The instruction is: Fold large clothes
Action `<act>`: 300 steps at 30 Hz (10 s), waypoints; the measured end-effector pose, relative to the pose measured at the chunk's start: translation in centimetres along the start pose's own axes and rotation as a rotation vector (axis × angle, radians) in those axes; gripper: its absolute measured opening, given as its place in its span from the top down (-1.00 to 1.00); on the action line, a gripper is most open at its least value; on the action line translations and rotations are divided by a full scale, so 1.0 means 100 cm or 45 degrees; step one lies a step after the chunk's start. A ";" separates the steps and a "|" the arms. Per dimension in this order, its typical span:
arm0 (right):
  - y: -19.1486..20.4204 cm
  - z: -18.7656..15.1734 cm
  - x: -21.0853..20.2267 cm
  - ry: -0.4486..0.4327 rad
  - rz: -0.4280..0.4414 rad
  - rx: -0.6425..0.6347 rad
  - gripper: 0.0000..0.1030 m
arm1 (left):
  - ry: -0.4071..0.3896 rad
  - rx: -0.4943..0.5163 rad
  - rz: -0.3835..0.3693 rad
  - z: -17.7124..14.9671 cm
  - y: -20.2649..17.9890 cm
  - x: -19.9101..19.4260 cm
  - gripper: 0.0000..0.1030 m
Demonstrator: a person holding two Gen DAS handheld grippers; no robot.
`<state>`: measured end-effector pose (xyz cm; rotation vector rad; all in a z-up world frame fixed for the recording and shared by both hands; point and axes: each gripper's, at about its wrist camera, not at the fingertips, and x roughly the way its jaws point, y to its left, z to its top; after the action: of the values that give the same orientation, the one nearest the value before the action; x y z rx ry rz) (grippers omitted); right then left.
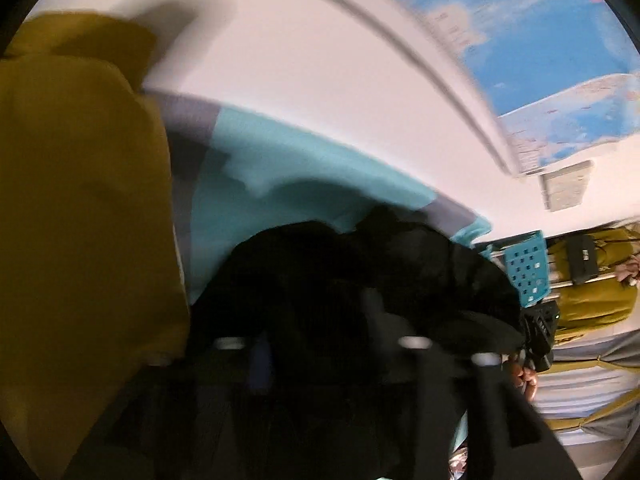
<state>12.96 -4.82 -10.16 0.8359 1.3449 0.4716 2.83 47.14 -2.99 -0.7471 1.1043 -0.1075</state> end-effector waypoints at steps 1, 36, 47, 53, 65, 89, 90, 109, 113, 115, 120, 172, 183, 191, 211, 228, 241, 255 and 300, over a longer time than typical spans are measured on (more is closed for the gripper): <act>0.004 -0.003 -0.006 -0.016 0.014 -0.020 -0.08 | -0.044 0.031 -0.024 -0.005 -0.001 -0.008 -0.38; 0.114 -0.063 0.093 0.068 -0.451 -0.919 0.77 | -0.175 0.680 0.334 -0.053 -0.102 0.071 0.48; 0.096 -0.065 0.050 0.044 -0.363 -0.847 0.19 | -0.429 0.747 0.421 -0.091 -0.082 0.022 -0.41; 0.066 -0.080 -0.065 -0.172 -0.273 -0.781 -0.47 | -0.496 0.733 0.381 -0.157 -0.038 -0.037 -0.51; -0.020 -0.113 -0.075 -0.100 -0.306 -0.541 -0.80 | -0.407 0.456 0.316 -0.180 0.011 -0.003 -0.87; -0.048 -0.150 -0.150 -0.081 -0.367 -0.491 0.51 | -0.082 0.191 -0.115 -0.252 0.029 -0.014 0.76; -0.052 -0.150 -0.151 -0.098 -0.364 -0.452 0.28 | -0.101 0.222 -0.095 -0.252 0.024 -0.015 0.72; 0.027 -0.143 -0.067 -0.097 -0.783 -0.982 -0.15 | -0.139 0.746 0.311 -0.211 -0.088 0.037 -0.43; 0.015 -0.135 -0.066 -0.105 -0.772 -0.953 0.81 | -0.104 0.716 0.298 -0.193 -0.085 0.058 0.24; 0.020 -0.130 -0.079 -0.164 -0.741 -0.931 0.95 | -0.106 0.682 0.305 -0.184 -0.085 0.058 0.65; 0.023 -0.113 -0.118 -0.401 -0.645 -0.811 0.95 | -0.331 0.648 0.395 -0.169 -0.091 0.029 0.95; 0.169 -0.177 0.068 0.063 -0.049 -1.178 0.88 | -0.414 0.619 0.311 -0.160 -0.059 0.002 -0.31; 0.130 -0.174 0.095 0.197 -0.264 -1.060 0.08 | -0.359 0.645 0.421 -0.166 -0.058 0.020 -0.45; 0.126 -0.181 0.053 0.130 -0.223 -1.057 -0.06 | -0.358 0.681 0.486 -0.171 -0.063 0.027 -0.54; 0.017 -0.166 -0.050 -0.073 -0.527 -0.807 0.22 | -0.290 0.619 0.543 -0.188 -0.052 0.046 -0.66; 0.031 -0.194 -0.119 -0.175 -0.435 -0.853 -0.07 | -0.410 0.553 0.420 -0.226 -0.044 -0.016 -0.66; 0.015 -0.205 -0.102 -0.141 -0.537 -0.882 -0.27 | -0.276 0.489 0.278 -0.288 -0.022 -0.023 -0.66; 0.123 -0.324 -0.036 0.094 -0.270 -1.589 -0.54 | -0.135 0.474 0.144 -0.309 -0.024 -0.003 -0.66; 0.057 -0.276 -0.091 0.125 -0.014 -0.852 -0.36 | -0.264 0.092 -0.226 -0.244 -0.025 0.036 -0.40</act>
<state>-14.55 -0.85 -0.06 0.2529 1.1667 0.8985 -15.26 31.66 -9.99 -0.7721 0.8320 -0.2145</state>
